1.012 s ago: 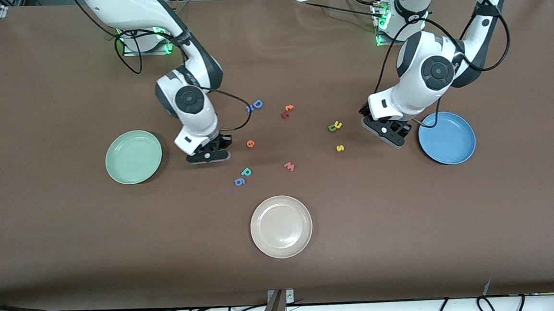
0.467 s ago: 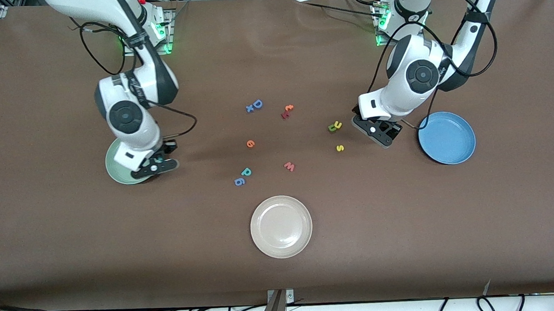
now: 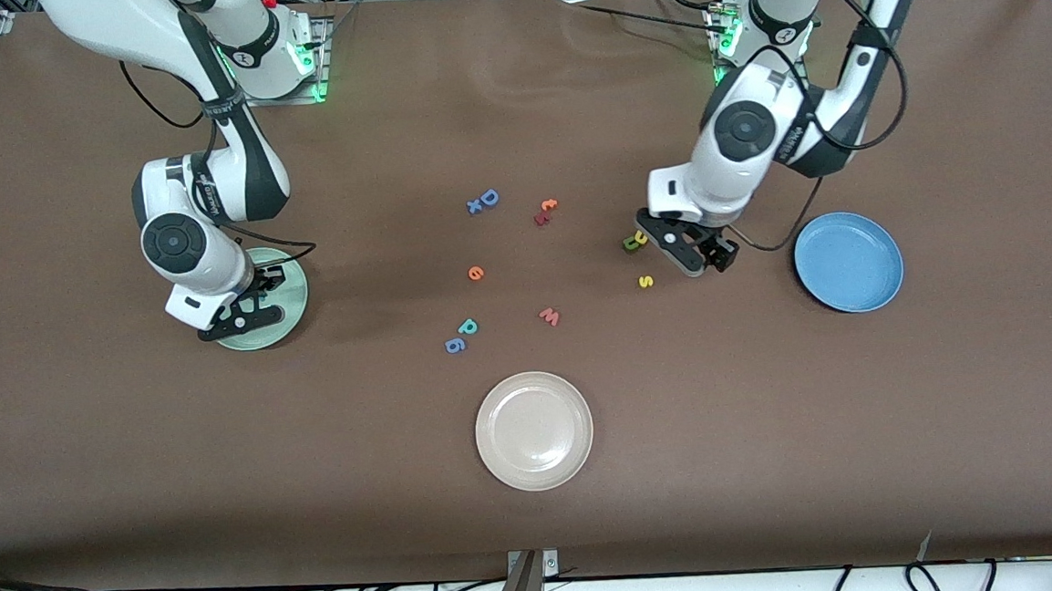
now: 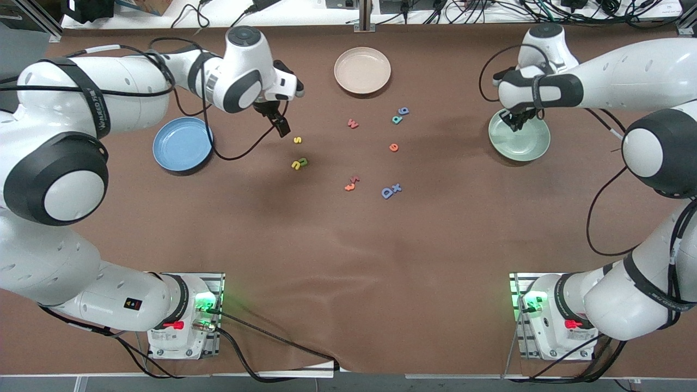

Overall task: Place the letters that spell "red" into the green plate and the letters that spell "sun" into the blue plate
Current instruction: 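Grasp the orange e with the right gripper while the left gripper grasps yellow u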

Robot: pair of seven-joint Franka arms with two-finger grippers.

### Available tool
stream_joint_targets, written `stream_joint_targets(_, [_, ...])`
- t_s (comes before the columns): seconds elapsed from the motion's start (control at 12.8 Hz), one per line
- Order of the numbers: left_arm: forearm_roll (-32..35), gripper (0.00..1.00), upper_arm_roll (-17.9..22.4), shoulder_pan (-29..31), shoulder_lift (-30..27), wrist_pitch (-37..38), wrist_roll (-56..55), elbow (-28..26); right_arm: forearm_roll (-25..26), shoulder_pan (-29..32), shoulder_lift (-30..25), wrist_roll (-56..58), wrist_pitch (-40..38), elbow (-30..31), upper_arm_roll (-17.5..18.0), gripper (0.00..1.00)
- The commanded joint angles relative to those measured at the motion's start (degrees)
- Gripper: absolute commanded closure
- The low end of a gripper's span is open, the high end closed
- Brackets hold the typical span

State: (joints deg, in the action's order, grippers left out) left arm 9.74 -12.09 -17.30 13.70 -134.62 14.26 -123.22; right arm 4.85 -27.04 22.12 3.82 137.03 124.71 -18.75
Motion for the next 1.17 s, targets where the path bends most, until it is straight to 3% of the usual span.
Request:
stream_joint_targets(0.0, [5.5,0.01,4.6,-7.6,-0.8,0.8,-8.5,-0.4,-1.1,0.5,-0.1,1.0,3.5,2.3,0.3,0.18])
stream_joint_targets(0.08, [5.5,0.01,4.8,-7.6,-0.7,0.3,-8.9,-1.3,-1.2,0.5,-0.7,0.8,3.3,2.1,0.4,0.00])
stream_joint_targets(0.23, [5.5,0.02,4.8,-7.7,0.6,-2.3,-10.2,-3.0,-1.9,0.3,-2.0,0.4,-2.4,-0.8,1.2,0.00])
stream_joint_targets(0.39, [5.5,0.04,4.8,-7.7,1.7,-5.0,-10.5,-4.8,-10.1,-0.1,-2.0,-3.1,-14.3,-8.9,4.1,0.00])
stream_joint_targets(0.47, [5.5,0.05,4.8,-7.8,1.6,-5.5,-10.8,-5.8,-11.9,-0.8,-1.2,-6.8,-17.7,-12.6,5.4,0.00])
stream_joint_targets(0.78, [4.7,0.05,4.6,-9.8,3.3,-5.8,-19.2,-6.6,-12.1,-5.6,3.2,-31.8,-14.8,-18.1,11.4,0.01])
stream_joint_targets(1.09, [4.4,0.04,4.6,-10.2,6.7,-9.1,-23.0,-6.6,-12.1,-12.8,8.5,-54.1,-5.3,-20.6,11.7,0.01])
